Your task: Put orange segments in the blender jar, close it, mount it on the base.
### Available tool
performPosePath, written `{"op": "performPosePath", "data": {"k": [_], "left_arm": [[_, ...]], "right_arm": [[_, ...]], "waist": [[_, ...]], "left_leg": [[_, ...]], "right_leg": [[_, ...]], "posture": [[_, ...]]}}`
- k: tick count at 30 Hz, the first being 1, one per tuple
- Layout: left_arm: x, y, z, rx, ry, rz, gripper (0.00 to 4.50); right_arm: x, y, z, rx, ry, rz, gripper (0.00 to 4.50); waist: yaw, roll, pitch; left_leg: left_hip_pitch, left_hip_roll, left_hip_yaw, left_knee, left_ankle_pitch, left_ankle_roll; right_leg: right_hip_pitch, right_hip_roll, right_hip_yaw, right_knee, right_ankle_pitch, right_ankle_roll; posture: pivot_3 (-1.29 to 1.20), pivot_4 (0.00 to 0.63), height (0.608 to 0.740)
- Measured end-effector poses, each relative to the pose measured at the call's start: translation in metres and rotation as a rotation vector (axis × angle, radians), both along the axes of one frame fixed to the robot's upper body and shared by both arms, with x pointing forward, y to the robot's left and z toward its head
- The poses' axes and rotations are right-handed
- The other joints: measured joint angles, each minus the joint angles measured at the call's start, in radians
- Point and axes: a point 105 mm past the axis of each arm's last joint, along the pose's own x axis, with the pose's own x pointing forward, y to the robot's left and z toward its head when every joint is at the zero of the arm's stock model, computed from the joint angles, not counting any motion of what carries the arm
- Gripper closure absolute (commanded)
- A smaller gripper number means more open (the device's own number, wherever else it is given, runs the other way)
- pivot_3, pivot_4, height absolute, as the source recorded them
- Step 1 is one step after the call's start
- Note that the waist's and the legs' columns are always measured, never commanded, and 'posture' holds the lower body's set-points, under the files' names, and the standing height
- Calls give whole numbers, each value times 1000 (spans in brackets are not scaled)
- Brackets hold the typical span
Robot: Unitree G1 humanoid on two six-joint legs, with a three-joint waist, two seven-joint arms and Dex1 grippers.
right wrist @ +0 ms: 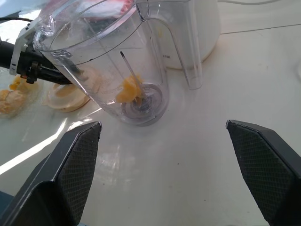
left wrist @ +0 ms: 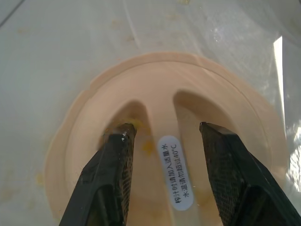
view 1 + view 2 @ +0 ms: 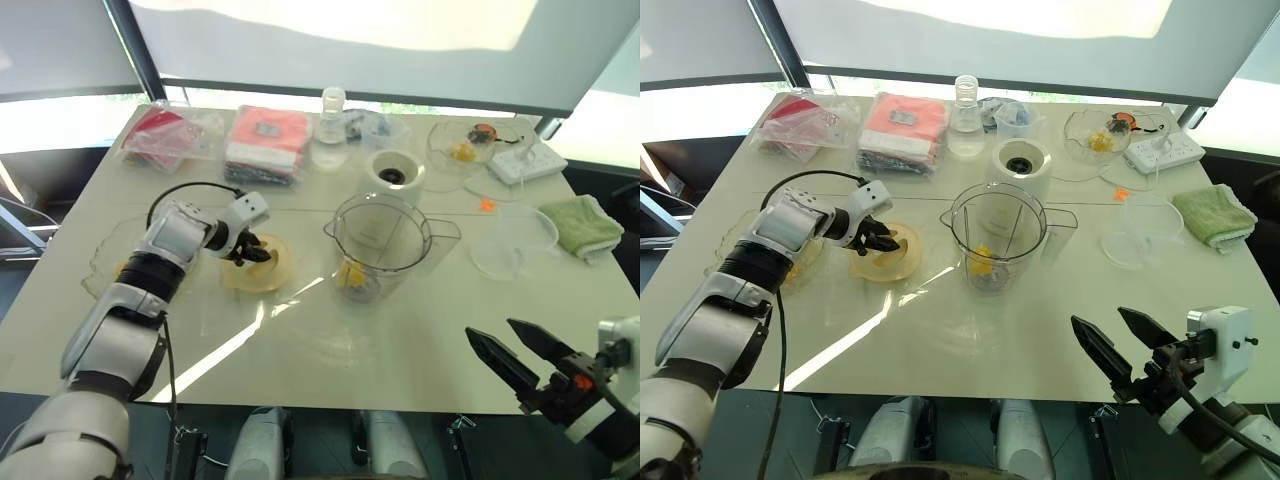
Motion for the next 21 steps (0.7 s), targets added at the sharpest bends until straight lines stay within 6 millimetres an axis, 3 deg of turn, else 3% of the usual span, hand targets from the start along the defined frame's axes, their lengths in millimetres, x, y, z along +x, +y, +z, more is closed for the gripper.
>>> {"op": "performPosePath", "data": {"k": [10, 13, 15, 16, 21], "left_arm": [[0, -2, -7, 29, 24, -15, 2232], [2, -5, -8, 31, 21, -16, 3021], [2, -5, -8, 32, 19, -21, 4067], [2, -6, -8, 29, 17, -27, 4279], [3, -6, -10, 37, 17, -34, 4266]], "right_arm": [[7, 5, -3, -20, -17, 8, 27], [10, 5, -4, -42, -17, 10, 0], [11, 2, -7, -55, -10, 2, 0], [12, 0, -8, -57, -7, -3, 0], [15, -2, -7, -62, -12, -5, 0]], "waist": [[2, -1, -1], [2, -1, -3], [2, -1, -4], [2, -1, -5], [2, -1, -7]], "left_leg": [[1, -1, 0, 2, 0, 0], [1, -1, 0, 3, 0, 0], [1, -1, 0, 3, 0, 0], [2, -1, 0, 3, 0, 0], [4, -1, 0, 3, 0, 0]], "right_leg": [[1, 0, 0, 2, 0, 0], [2, 0, 0, 2, 0, 0], [2, 0, 0, 2, 0, 0], [3, 0, 0, 2, 0, 0], [4, 0, 0, 4, 0, 0]], "posture": [[0, 150, 740], [0, 150, 740], [0, 150, 740], [0, 150, 740], [0, 150, 740]]}}
